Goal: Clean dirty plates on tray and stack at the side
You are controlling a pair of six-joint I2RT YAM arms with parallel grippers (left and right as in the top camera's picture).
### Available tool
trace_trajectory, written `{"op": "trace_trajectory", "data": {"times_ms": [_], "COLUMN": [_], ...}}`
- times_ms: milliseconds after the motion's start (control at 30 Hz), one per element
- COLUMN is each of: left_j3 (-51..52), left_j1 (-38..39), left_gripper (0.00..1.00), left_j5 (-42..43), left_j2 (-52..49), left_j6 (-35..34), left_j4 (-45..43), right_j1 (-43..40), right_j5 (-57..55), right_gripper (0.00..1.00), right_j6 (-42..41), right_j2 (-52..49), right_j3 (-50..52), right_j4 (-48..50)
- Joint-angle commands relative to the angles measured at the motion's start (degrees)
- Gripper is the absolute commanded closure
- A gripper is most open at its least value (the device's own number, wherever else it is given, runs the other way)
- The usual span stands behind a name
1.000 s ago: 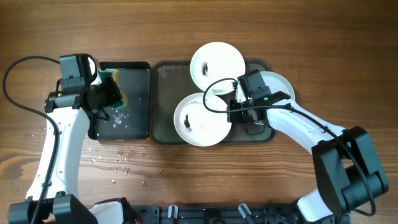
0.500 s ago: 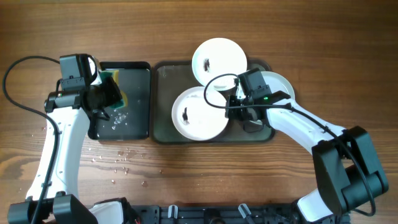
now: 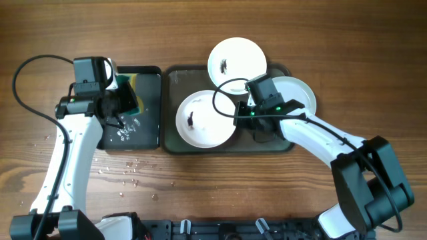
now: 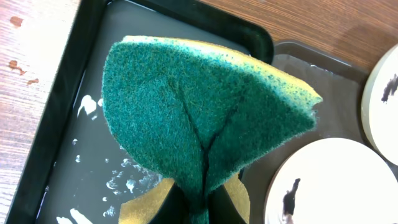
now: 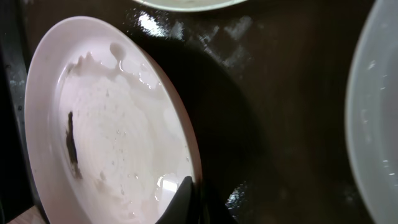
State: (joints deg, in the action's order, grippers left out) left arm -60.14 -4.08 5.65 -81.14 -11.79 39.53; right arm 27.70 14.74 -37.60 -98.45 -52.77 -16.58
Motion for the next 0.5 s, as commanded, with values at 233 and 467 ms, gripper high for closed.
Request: {"op": "trace_trajectory", "data": {"times_ms": [233, 467], "left_j3": [0.15, 0.15], "left_j1": [1.27, 1.33], "left_gripper": [0.96, 0.96], "left_j5": [-0.96, -0.94], "left_j2": [0.35, 0.35], "left_j6": [1.29, 1.09], "left_j4": [-0.79, -1.66], "right_j1": [2.95, 5.66], "right_j5": [-8.0, -9.51], "right_gripper": [0.96, 0.89], "right_j6": [-6.49, -8.85], "right_j2": [0.42, 0.42], "right_j3": [-1.38, -1.33], "right_j4": [2.47, 2.6]}}
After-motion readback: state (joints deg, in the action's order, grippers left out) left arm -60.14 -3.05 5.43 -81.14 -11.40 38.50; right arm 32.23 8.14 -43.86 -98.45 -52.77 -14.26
